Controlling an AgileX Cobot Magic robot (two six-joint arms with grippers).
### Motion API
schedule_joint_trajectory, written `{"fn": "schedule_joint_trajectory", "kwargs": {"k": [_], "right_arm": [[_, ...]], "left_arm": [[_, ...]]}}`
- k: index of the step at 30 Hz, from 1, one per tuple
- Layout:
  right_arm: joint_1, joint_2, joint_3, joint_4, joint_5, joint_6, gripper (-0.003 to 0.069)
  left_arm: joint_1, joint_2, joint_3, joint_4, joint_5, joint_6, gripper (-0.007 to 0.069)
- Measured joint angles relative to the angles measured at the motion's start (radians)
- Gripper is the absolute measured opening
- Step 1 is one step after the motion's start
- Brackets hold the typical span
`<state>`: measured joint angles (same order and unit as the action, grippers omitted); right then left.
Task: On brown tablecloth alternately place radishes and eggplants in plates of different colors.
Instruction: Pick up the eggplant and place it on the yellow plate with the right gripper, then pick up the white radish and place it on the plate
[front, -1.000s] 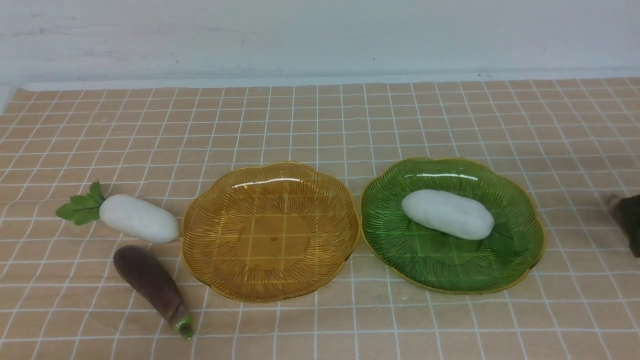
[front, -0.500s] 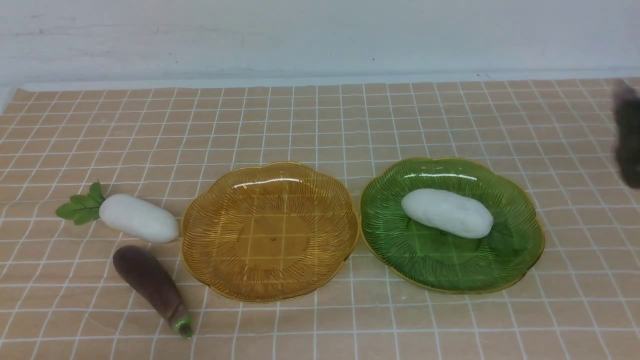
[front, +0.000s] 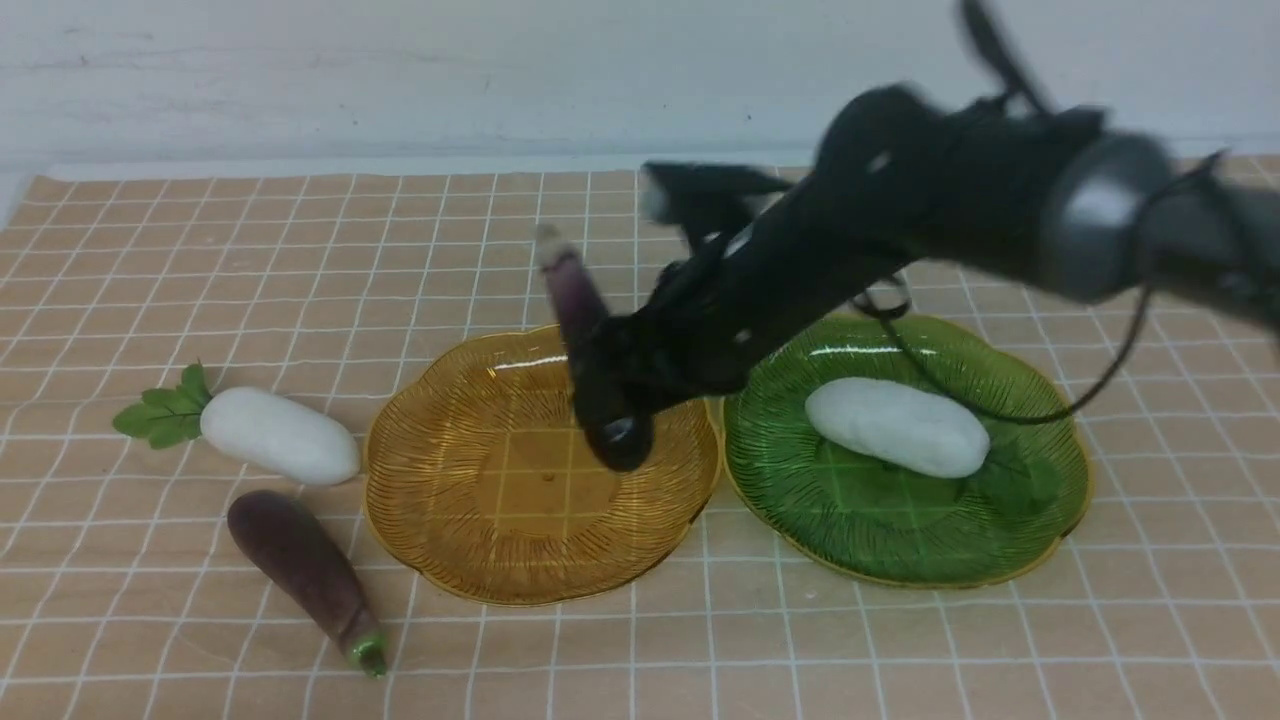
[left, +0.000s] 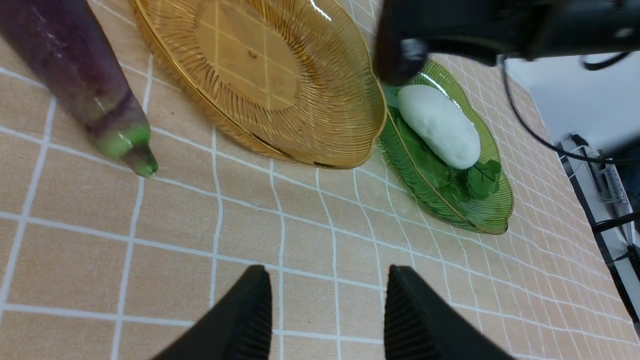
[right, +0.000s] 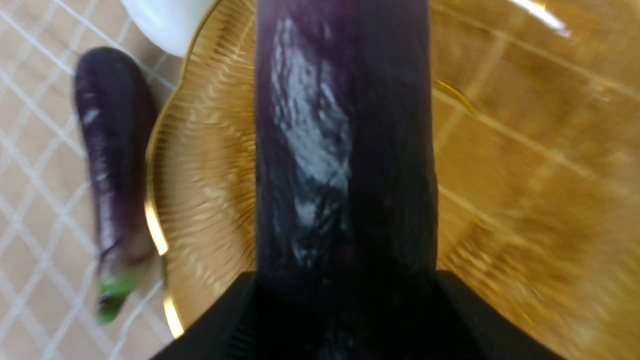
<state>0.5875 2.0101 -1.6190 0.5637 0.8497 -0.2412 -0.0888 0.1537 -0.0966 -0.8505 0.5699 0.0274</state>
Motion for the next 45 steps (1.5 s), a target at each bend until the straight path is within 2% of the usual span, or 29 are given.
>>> {"fn": "schedule_joint_trajectory", "kwargs": {"k": [3, 6, 8, 10, 12, 14, 15, 17, 18, 19, 20, 21, 22, 23, 25, 31, 34, 35, 37, 39, 40, 43, 45], "right_arm": [[0.030, 0.048, -0.020, -0.025, -0.025, 0.000, 0.0415], [0.036, 0.071, -0.026, -0.040, -0.017, 0.000, 0.0524], [0.027, 0.074, -0.049, -0.045, 0.033, 0.007, 0.0617], [0.014, 0.074, -0.083, -0.048, 0.107, 0.018, 0.0649], [-0.010, 0.074, -0.145, -0.059, 0.219, 0.041, 0.0647], [-0.030, 0.074, -0.215, -0.076, 0.326, 0.060, 0.0589], [-0.038, 0.069, -0.235, -0.089, 0.346, 0.064, 0.0535], [-0.056, 0.038, -0.256, -0.143, 0.366, 0.071, 0.0375], [-0.061, 0.021, -0.254, -0.172, 0.371, 0.077, 0.0307], [-0.062, 0.016, -0.254, -0.172, 0.373, 0.077, 0.0290], [-0.066, -0.009, -0.246, -0.199, 0.377, 0.087, 0.0202], [-0.067, -0.026, -0.237, -0.213, 0.378, 0.093, 0.0151], [-0.072, -0.088, -0.197, -0.252, 0.379, 0.110, 0.0050], [-0.072, -0.143, -0.152, -0.266, 0.381, 0.117, 0.0015], [-0.072, -0.185, -0.109, -0.278, 0.384, 0.121, 0.0002], [-0.072, -0.416, 0.114, -0.290, 0.396, 0.124, -0.0015], [-0.072, -0.485, 0.188, -0.290, 0.399, 0.124, -0.0015], [-0.072, -0.514, 0.212, -0.290, 0.401, 0.124, -0.0015], [-0.072, -0.524, 0.226, -0.290, 0.402, 0.124, -0.0015], [-0.072, -0.566, 0.250, -0.309, 0.402, 0.124, -0.0015], [-0.072, -0.570, 0.251, -0.313, 0.402, 0.124, -0.0015], [-0.072, -0.588, 0.255, -0.338, 0.402, 0.124, -0.0015], [-0.072, -0.598, 0.256, -0.359, 0.402, 0.124, -0.0015]], "left_arm": [[0.000, 0.009, -0.016, 0.033, 0.007, -0.034, 0.0294], [0.000, 0.037, -0.056, 0.103, 0.036, -0.090, 0.0294], [0.000, 0.082, -0.117, 0.219, 0.089, -0.167, 0.0294], [0.000, 0.136, -0.184, 0.355, 0.152, -0.248, 0.0294], [0.000, 0.196, -0.244, 0.502, 0.211, -0.330, 0.0294], [0.000, 0.254, -0.299, 0.643, 0.244, -0.406, 0.0294], [0.000, 0.291, -0.323, 0.709, 0.249, -0.443, 0.0297], [0.000, 0.370, -0.354, 0.813, 0.246, -0.501, 0.0312], [0.000, 0.412, -0.365, 0.851, 0.238, -0.519, 0.0323], [0.000, 0.430, -0.367, 0.851, 0.236, -0.522, 0.0328], [0.000, 0.468, -0.381, 0.874, 0.228, -0.537, 0.0340], [0.000, 0.497, -0.391, 0.886, 0.222, -0.543, 0.0351], [0.000, 0.590, -0.428, 0.909, 0.201, -0.563, 0.0386], [0.000, 0.644, -0.465, 0.917, 0.187, -0.573, 0.0407], [0.000, 0.699, -0.493, 0.922, 0.170, -0.579, 0.0429], [0.000, 1.074, -0.760, 0.934, 0.077, -0.600, 0.0547], [0.000, 1.250, -0.892, 0.934, 0.070, -0.609, 0.0584], [0.000, 1.385, -0.988, 0.931, 0.071, -0.623, 0.0598], [0.000, 1.452, -1.029, 0.930, 0.076, -0.631, 0.0599], [0.000, 1.648, -1.196, 0.927, 0.157, -0.656, 0.0599], [0.000, 1.660, -1.219, 0.927, 0.166, -0.657, 0.0599], [0.000, 1.837, -1.405, 0.927, 0.329, -0.668, 0.0599], [0.000, 1.954, -1.561, 0.937, 0.508, -0.670, 0.0599]]}}
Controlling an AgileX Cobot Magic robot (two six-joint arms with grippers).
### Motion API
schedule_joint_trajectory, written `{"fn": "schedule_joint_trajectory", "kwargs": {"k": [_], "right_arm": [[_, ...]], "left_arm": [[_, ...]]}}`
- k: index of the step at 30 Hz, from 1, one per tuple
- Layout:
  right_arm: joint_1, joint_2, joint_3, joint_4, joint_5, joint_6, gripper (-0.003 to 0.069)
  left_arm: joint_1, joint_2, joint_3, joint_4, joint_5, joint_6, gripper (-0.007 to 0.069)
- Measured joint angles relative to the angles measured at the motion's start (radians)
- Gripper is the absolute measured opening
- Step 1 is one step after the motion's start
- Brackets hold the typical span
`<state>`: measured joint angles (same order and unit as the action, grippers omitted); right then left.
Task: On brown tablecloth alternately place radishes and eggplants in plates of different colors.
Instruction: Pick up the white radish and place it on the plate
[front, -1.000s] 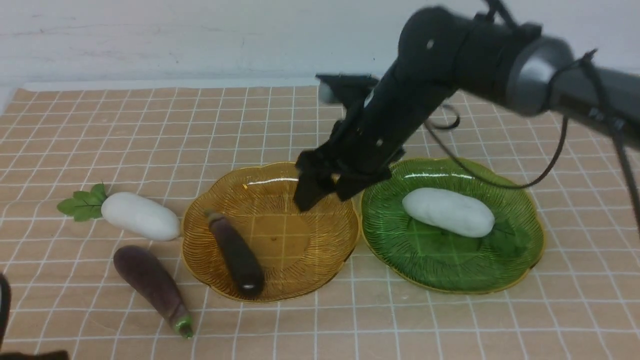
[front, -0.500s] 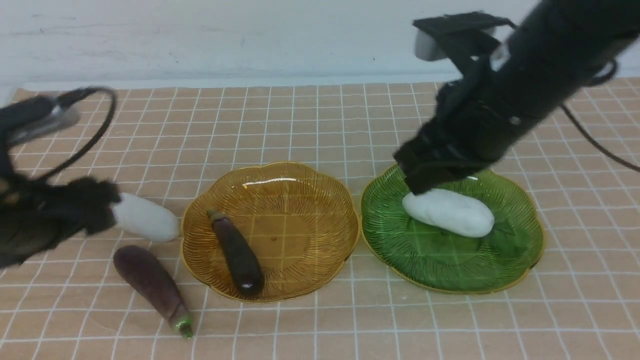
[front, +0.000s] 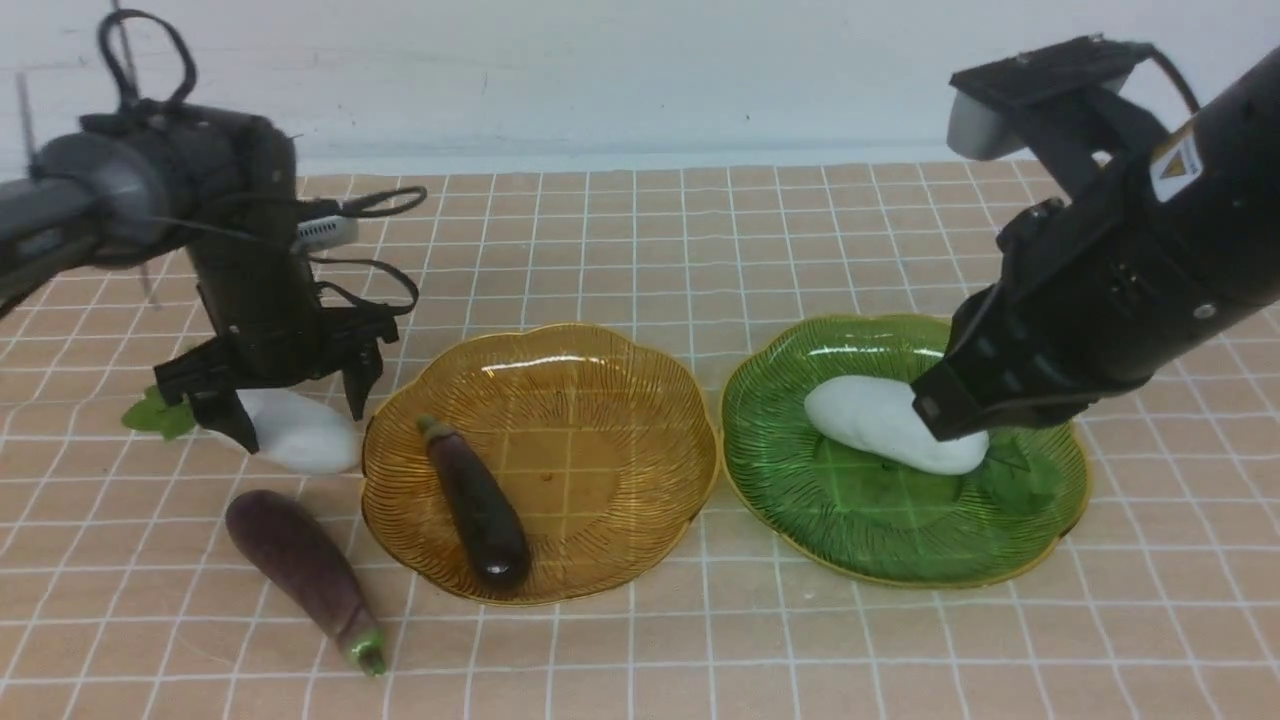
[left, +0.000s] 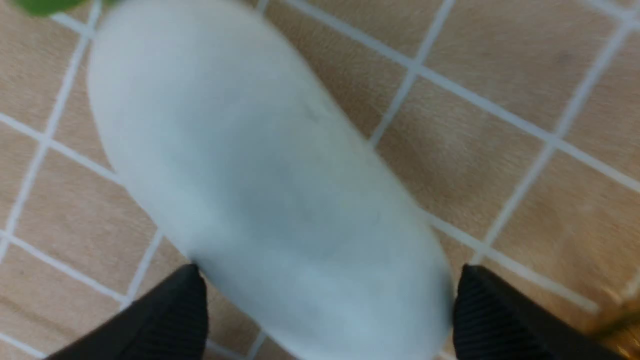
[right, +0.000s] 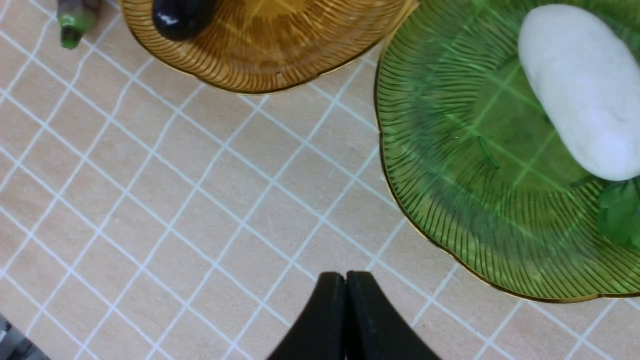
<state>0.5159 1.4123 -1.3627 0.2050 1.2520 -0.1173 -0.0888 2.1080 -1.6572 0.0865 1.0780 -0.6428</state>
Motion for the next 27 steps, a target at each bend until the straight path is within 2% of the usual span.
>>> {"fn": "schedule_joint_trajectory", "kwargs": {"k": [5, 9, 10, 13, 14, 16, 21, 23, 27], "right_arm": [[0.000, -0.005, 0.000, -0.006, 0.000, 0.000, -0.0015], [0.000, -0.005, 0.001, -0.010, 0.000, 0.000, -0.0015], [0.000, -0.005, 0.001, -0.010, 0.000, 0.000, -0.0015], [0.000, -0.005, 0.001, -0.010, 0.000, 0.000, -0.0015], [0.000, -0.005, 0.001, -0.010, 0.000, 0.000, -0.0015], [0.000, -0.005, 0.001, -0.010, 0.000, 0.000, -0.0015], [0.000, -0.005, 0.001, -0.006, 0.000, 0.000, -0.0015], [0.000, -0.005, 0.001, -0.006, 0.000, 0.000, -0.0015], [0.000, -0.007, 0.001, -0.011, 0.000, -0.003, -0.0015]], "left_arm": [[-0.013, 0.161, -0.208, 0.009, 0.113, 0.064, 0.0582], [-0.034, 0.199, -0.285, 0.017, 0.121, 0.109, 0.0531], [-0.044, 0.199, -0.309, 0.037, 0.126, 0.112, 0.0498], [-0.047, 0.198, -0.318, 0.082, 0.127, 0.107, 0.0459], [-0.047, 0.198, -0.318, 0.129, 0.131, 0.089, 0.0421], [-0.046, 0.203, -0.318, 0.157, 0.138, 0.075, 0.0405], [-0.046, 0.221, -0.319, 0.176, 0.145, 0.071, 0.0363], [-0.047, 0.218, -0.321, 0.181, 0.145, 0.095, 0.0324], [-0.049, 0.182, -0.326, 0.179, 0.147, 0.146, 0.0314]]}}
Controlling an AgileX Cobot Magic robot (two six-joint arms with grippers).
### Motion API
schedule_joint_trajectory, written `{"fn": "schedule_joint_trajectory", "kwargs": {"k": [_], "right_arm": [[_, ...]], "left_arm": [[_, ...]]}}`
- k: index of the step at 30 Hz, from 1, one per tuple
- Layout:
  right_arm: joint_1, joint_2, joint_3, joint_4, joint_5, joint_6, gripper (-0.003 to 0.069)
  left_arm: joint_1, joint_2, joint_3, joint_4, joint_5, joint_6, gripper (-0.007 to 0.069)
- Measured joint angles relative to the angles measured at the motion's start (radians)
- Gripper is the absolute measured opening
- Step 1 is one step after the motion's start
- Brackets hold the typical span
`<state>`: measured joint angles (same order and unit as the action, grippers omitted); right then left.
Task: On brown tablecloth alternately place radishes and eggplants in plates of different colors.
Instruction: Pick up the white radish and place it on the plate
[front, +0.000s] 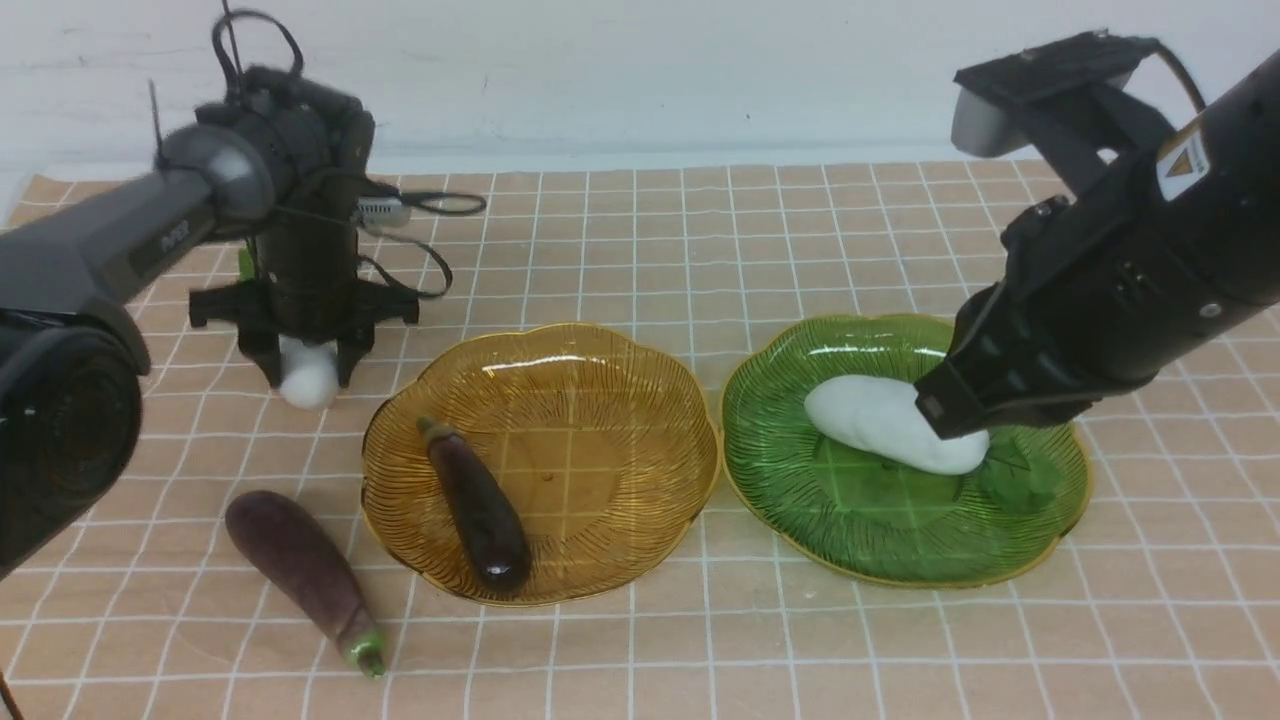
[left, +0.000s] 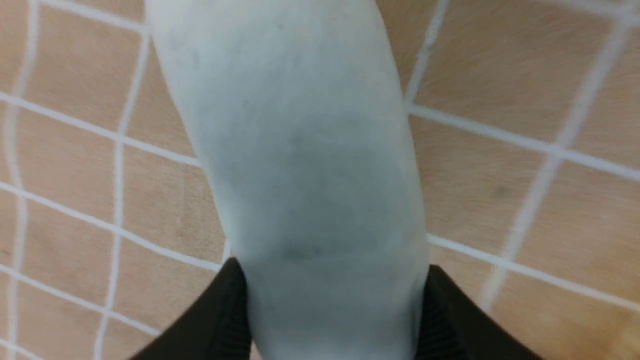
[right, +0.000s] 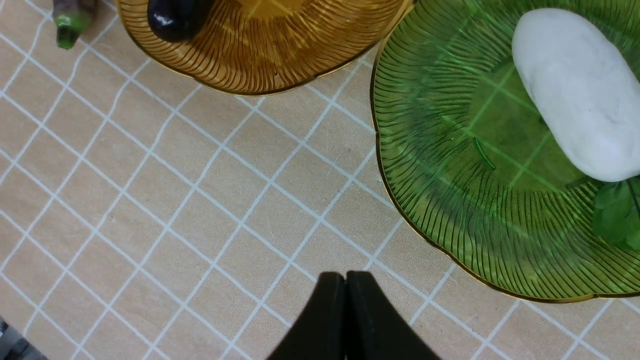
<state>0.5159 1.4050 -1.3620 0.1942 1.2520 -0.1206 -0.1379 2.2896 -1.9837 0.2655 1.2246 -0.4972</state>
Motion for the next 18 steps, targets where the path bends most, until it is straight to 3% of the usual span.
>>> {"fn": "schedule_joint_trajectory", "kwargs": {"k": [4, 6, 8, 9, 10, 12, 18], "right_arm": [[0.000, -0.027, 0.000, -0.020, 0.000, -0.004, -0.0015], [0.000, -0.083, 0.000, -0.045, 0.000, -0.001, -0.0015], [0.000, -0.119, 0.000, -0.058, 0.000, 0.004, -0.0015], [0.000, -0.188, 0.000, -0.079, 0.000, 0.023, -0.0015], [0.000, -0.203, 0.001, -0.083, 0.001, 0.029, -0.0015], [0.000, -0.279, 0.003, -0.095, 0.004, 0.057, -0.0015], [0.000, -0.456, 0.060, -0.098, 0.020, 0.141, -0.0015]], "left_arm": [[-0.023, -0.087, -0.026, -0.046, 0.001, 0.068, 0.0314], [-0.086, -0.198, -0.051, -0.173, 0.002, 0.163, 0.0311], [-0.116, -0.219, -0.054, -0.219, 0.002, 0.187, 0.0311], [-0.163, -0.230, -0.058, -0.333, 0.003, 0.228, 0.0311], [-0.177, -0.230, -0.058, -0.345, 0.003, 0.232, 0.0311], [-0.281, -0.194, -0.059, -0.465, -0.003, 0.274, 0.0311], [-0.505, -0.049, -0.072, -0.469, -0.116, 0.308, 0.0322]]}}
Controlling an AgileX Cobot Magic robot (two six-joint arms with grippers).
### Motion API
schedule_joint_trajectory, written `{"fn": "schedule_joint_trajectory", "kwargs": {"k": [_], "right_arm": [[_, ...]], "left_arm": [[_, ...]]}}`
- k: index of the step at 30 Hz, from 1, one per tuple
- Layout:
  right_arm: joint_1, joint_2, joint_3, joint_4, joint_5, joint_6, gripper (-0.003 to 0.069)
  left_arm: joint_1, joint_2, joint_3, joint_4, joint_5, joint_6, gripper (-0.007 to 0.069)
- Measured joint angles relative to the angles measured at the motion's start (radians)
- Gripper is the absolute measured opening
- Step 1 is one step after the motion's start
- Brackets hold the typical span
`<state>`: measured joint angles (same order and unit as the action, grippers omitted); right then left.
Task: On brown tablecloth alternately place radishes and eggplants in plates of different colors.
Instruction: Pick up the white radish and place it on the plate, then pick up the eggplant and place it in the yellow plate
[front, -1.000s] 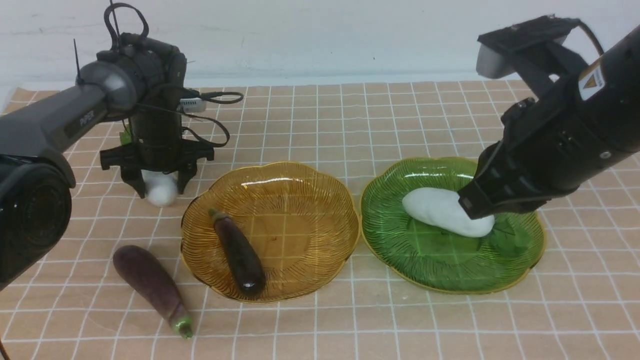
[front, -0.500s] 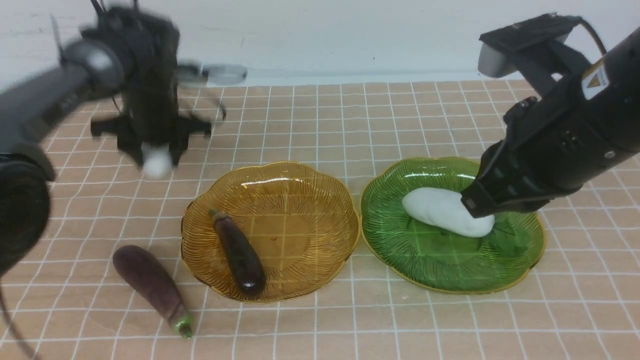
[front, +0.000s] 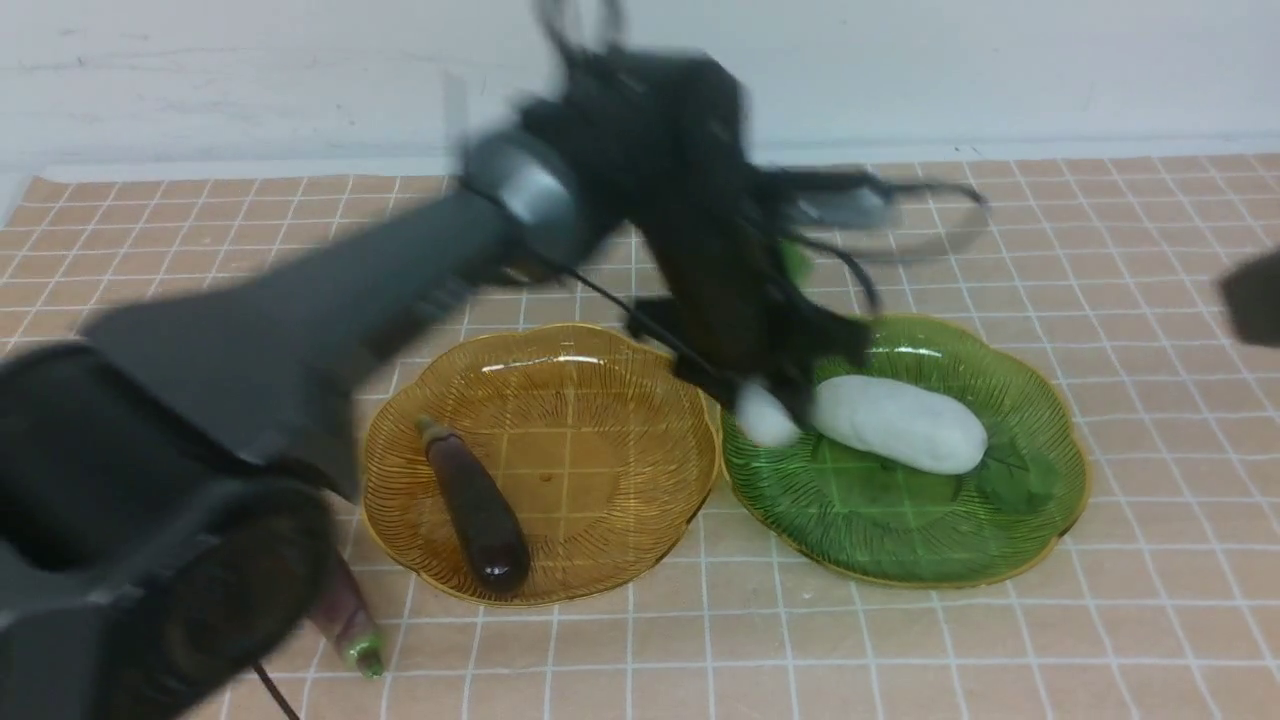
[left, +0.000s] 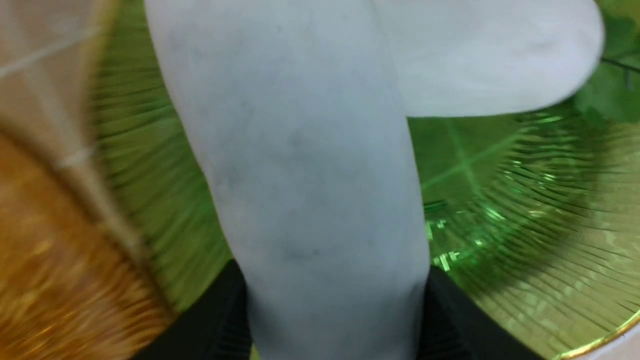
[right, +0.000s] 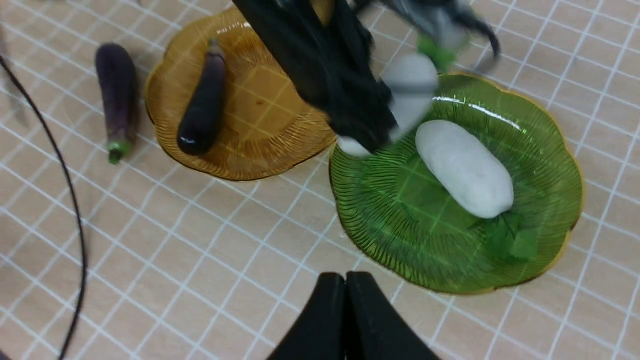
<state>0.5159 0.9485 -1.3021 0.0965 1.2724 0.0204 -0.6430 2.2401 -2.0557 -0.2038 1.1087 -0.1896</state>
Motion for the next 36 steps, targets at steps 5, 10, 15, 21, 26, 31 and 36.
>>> {"fn": "schedule_joint_trajectory", "kwargs": {"k": [5, 10, 15, 21, 26, 31, 36], "right_arm": [[0.000, -0.046, 0.049, 0.000, 0.006, 0.039, -0.0015], [0.000, -0.045, 0.065, -0.017, 0.007, 0.043, -0.0015], [0.000, -0.045, 0.065, -0.087, 0.007, 0.045, -0.0015], [0.000, -0.045, 0.065, -0.136, 0.007, 0.050, -0.0015], [0.000, -0.045, 0.066, -0.140, 0.007, 0.072, -0.0015], [0.000, -0.045, 0.066, -0.141, 0.007, 0.094, -0.0015], [0.000, -0.044, 0.066, -0.142, -0.001, 0.095, -0.0015]], "left_arm": [[-0.036, 0.019, -0.009, 0.017, -0.016, 0.000, 0.0421], [-0.021, 0.018, -0.085, 0.023, 0.021, -0.005, 0.0558], [0.032, -0.027, -0.279, 0.193, 0.121, -0.005, 0.0302], [0.223, -0.315, -0.106, 0.193, 0.121, 0.086, 0.0012], [0.335, -0.503, 0.202, 0.177, 0.122, 0.075, 0.0000], [0.453, -0.659, 0.633, 0.274, 0.135, -0.094, 0.0052], [0.465, -0.659, 0.804, 0.323, 0.075, -0.252, 0.0174]]}}
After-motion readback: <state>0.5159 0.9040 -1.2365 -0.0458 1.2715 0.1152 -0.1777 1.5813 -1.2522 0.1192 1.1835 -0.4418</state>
